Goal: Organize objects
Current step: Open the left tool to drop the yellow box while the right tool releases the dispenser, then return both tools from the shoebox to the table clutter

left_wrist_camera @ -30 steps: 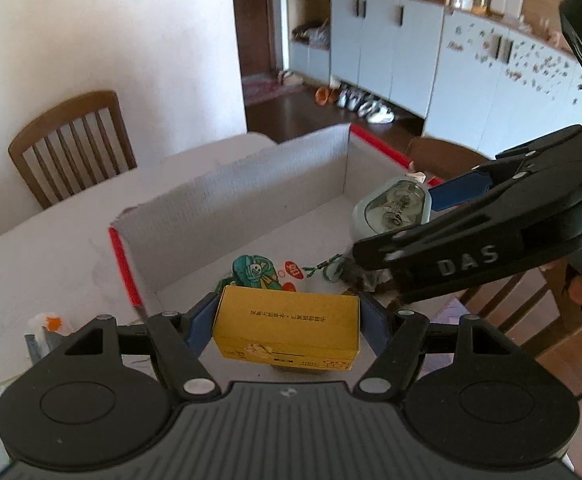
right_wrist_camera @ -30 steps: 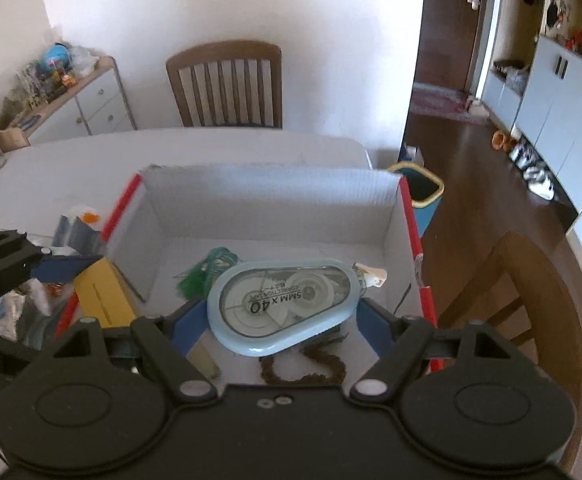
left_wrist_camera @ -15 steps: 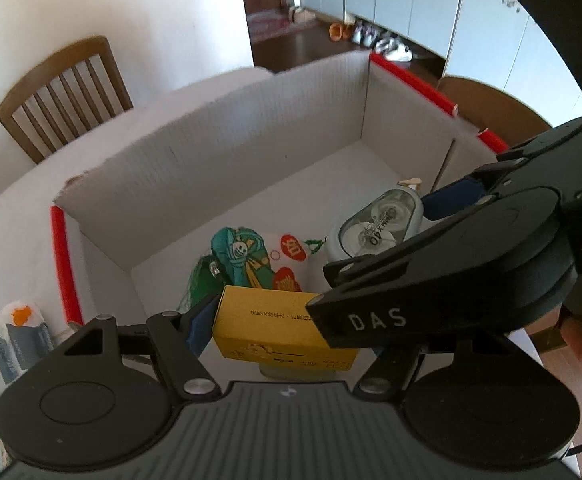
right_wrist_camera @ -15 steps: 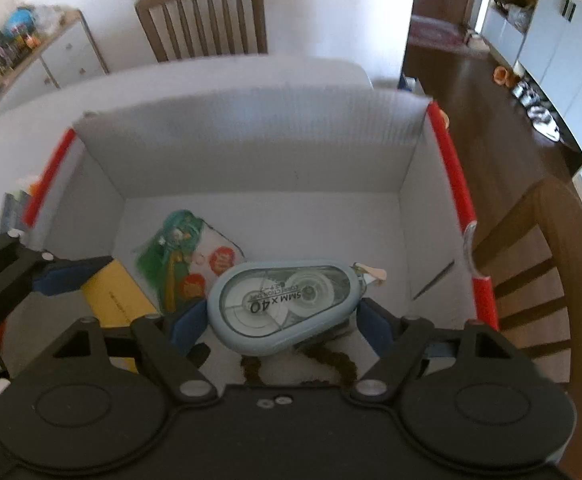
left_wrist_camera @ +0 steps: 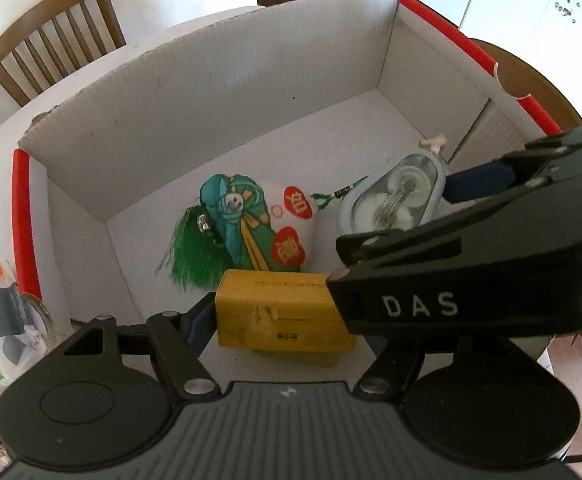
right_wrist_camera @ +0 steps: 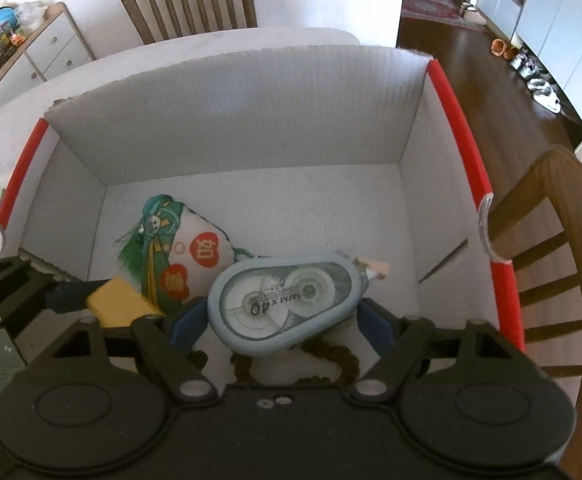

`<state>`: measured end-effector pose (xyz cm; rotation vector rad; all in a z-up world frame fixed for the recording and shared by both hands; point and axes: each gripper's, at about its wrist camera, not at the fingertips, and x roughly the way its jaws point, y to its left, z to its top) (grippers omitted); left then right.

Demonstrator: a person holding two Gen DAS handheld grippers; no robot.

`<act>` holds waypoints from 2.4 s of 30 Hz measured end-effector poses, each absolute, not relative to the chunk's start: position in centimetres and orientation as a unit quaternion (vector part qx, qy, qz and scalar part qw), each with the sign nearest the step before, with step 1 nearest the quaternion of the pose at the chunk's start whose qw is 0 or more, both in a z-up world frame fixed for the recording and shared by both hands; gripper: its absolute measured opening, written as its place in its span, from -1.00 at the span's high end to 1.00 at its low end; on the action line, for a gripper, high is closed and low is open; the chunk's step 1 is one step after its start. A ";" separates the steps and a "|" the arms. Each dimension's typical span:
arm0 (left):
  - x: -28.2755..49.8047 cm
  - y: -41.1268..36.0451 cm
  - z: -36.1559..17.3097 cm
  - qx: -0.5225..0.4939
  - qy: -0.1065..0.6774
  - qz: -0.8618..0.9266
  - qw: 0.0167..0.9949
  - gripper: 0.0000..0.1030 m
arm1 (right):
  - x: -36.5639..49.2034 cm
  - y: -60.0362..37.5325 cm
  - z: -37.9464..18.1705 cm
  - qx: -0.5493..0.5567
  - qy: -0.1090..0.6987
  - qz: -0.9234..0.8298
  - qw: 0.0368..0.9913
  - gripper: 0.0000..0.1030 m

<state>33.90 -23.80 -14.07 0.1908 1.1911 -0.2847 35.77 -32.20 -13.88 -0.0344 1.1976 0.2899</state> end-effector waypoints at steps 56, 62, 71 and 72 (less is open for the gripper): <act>19.6 -4.7 -0.8 0.017 0.363 -0.154 0.919 -0.62 | 18.4 -24.9 0.5 0.052 0.356 0.231 0.904 -0.98; 18.7 -0.6 -1.2 0.004 0.364 -0.140 0.921 -0.64 | 16.7 -22.1 -0.8 0.055 0.353 0.225 0.906 -0.98; 18.0 5.8 -2.7 -0.018 0.366 -0.120 0.923 -0.84 | 14.8 -17.5 -3.2 0.023 0.372 0.216 0.903 -0.98; 18.1 6.5 -2.9 -0.020 0.366 -0.117 0.923 -0.90 | 14.6 -16.9 -3.4 0.020 0.374 0.216 0.902 -0.98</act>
